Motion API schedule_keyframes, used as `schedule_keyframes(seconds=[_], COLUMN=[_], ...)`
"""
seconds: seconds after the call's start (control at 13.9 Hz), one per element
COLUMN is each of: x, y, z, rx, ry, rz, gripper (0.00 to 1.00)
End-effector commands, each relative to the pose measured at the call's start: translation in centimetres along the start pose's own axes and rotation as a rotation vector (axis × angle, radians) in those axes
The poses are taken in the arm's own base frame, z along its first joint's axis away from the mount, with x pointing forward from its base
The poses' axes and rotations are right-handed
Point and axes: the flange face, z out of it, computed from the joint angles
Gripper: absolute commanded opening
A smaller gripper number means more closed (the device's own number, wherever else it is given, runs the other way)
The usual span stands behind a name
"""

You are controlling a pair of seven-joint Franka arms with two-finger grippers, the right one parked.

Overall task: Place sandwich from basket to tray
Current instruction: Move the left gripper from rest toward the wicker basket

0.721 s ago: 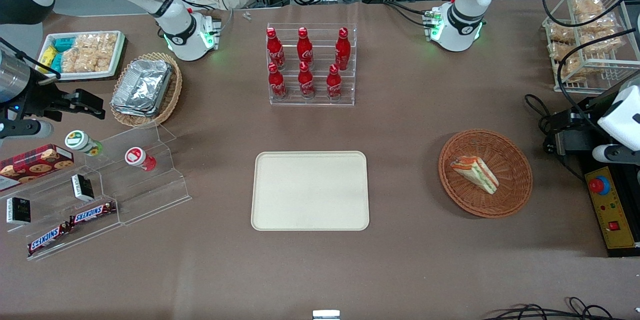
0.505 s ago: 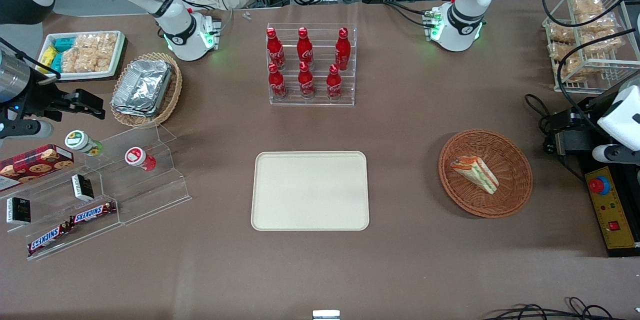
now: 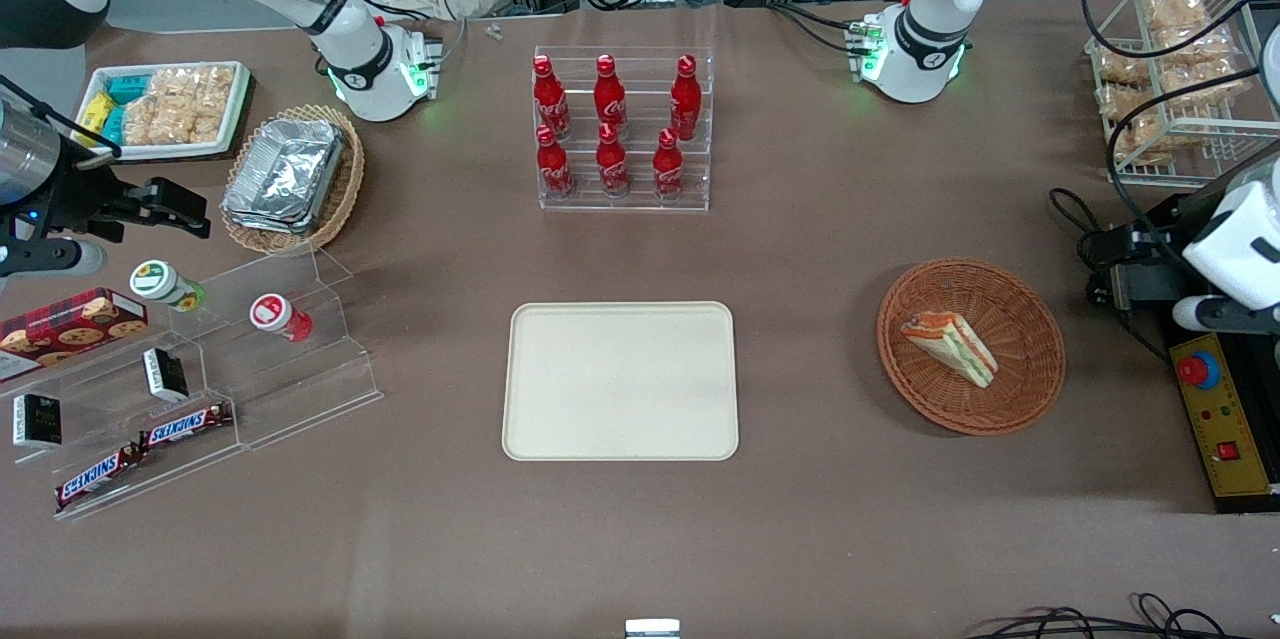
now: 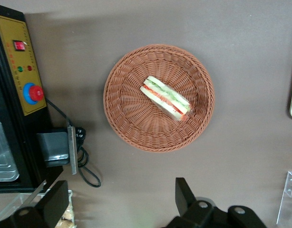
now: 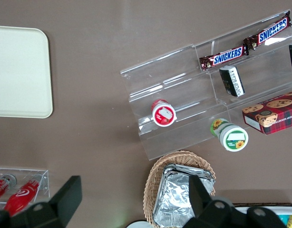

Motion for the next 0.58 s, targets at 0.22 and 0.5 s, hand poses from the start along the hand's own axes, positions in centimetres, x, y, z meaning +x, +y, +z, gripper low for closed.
schedule_keyframes(seconds=[0.22, 0.5], x=[2.4, 2.7], y=[2.2, 3.3], z=[3.6, 6.1], rx=[-0.007, -0.023], ry=[-0.040, -0.091], rz=[-0.018, -0.167], gripper=[1.00, 0.99])
